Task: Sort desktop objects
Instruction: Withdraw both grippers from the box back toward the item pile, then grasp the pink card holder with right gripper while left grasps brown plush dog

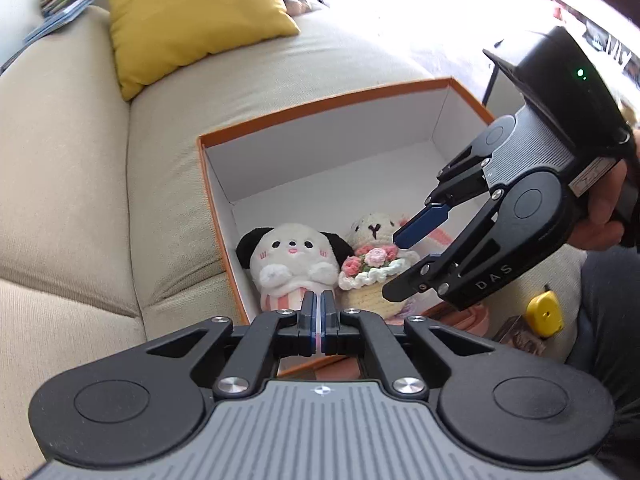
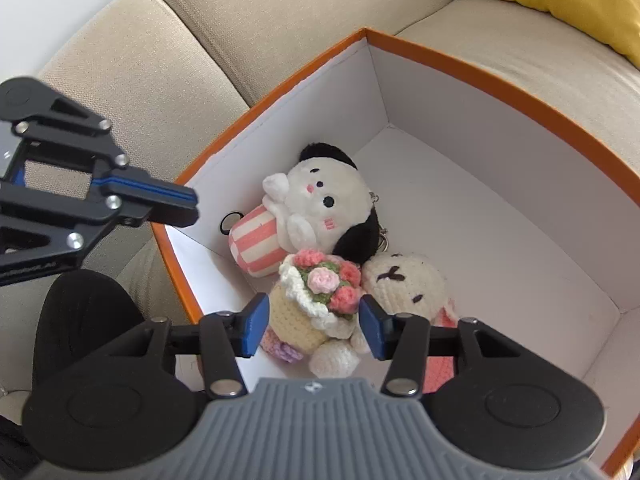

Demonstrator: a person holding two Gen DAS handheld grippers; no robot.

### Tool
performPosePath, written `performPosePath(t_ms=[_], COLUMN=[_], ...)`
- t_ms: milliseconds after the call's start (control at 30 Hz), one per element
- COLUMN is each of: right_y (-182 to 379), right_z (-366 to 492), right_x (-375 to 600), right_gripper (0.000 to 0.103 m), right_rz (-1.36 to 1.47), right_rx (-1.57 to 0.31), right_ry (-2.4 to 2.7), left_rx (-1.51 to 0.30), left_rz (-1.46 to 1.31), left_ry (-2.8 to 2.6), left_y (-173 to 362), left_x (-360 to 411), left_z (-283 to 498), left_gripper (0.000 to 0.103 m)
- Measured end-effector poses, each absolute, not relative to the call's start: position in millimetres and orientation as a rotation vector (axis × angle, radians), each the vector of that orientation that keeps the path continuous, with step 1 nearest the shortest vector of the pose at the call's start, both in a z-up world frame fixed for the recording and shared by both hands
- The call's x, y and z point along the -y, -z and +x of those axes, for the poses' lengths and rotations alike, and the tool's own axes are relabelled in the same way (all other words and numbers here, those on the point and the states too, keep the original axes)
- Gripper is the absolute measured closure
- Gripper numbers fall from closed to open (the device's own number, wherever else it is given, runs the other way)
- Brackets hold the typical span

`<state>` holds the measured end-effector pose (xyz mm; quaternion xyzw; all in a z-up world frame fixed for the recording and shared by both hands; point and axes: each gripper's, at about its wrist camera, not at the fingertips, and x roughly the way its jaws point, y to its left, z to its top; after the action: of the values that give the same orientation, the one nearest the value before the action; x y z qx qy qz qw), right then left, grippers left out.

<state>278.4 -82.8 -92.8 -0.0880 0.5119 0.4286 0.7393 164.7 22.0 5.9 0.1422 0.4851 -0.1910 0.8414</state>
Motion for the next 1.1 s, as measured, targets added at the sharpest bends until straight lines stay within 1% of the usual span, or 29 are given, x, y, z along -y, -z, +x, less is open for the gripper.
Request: performPosePath(t_ms=[133, 367, 433, 600, 667, 733, 867, 900, 933, 1100], right_y=[80.1, 50.9, 48.1, 55.2, 62.0, 71.3, 87.0, 90.8, 94.2, 106.6], right_z=[260.1, 193.0, 171.2, 127.1, 112.5, 100.1, 79.5, 74.9, 70.8, 58.0], right_x=[83.3, 98.9, 103.8, 117.9, 124.0, 130.6, 139.0, 138.8, 140.3, 152.8], right_gripper=[0.051, 0.05, 0.05, 0.05, 0.05, 0.05, 0.05, 0.05, 0.05, 0.051], right_rz=[-0.2, -0.153, -0.144, -0.09, -0.068, -0.05, -0.022, -0.032, -0.04, -0.044], right_rx=[-1.059, -0.821, -0.777, -0.783, -0.81, -0.852, -0.905, -0.907, -0.907, -0.942], right_ry=[-0.903, -0.876, -0.857, -0.773, -0.738, -0.7, -0.647, -0.616, -0.587, -0.542], left_rx=[-0.973, -0.874, -0.854, -0.816, -0.834, -0.862, -0.922, -0.93, -0.924, -0.95], left_rz=[0.222, 0.116, 0.124, 0.115, 0.085, 0.038, 0.006, 0.017, 0.033, 0.017], left_ry=[0.367, 0.352, 0.346, 0.322, 0.312, 0.296, 0.29, 0.293, 0.288, 0.237], left_y=[-19.1, -32.6, -30.9, -18.9, -9.7, 0.1, 20.7, 23.7, 26.5, 41.3], left_x=[-34.5, -49.9, -49.7, -47.8, -48.1, -50.9, -52.4, -50.8, -48.8, -54.8], left_z=[141.0, 90.8, 77.9, 49.1, 40.6, 35.1, 26.5, 25.1, 22.6, 24.7], left_gripper=[0.103, 0.101, 0.091, 0.082, 0.079, 0.07, 0.064, 0.053, 0.045, 0.044])
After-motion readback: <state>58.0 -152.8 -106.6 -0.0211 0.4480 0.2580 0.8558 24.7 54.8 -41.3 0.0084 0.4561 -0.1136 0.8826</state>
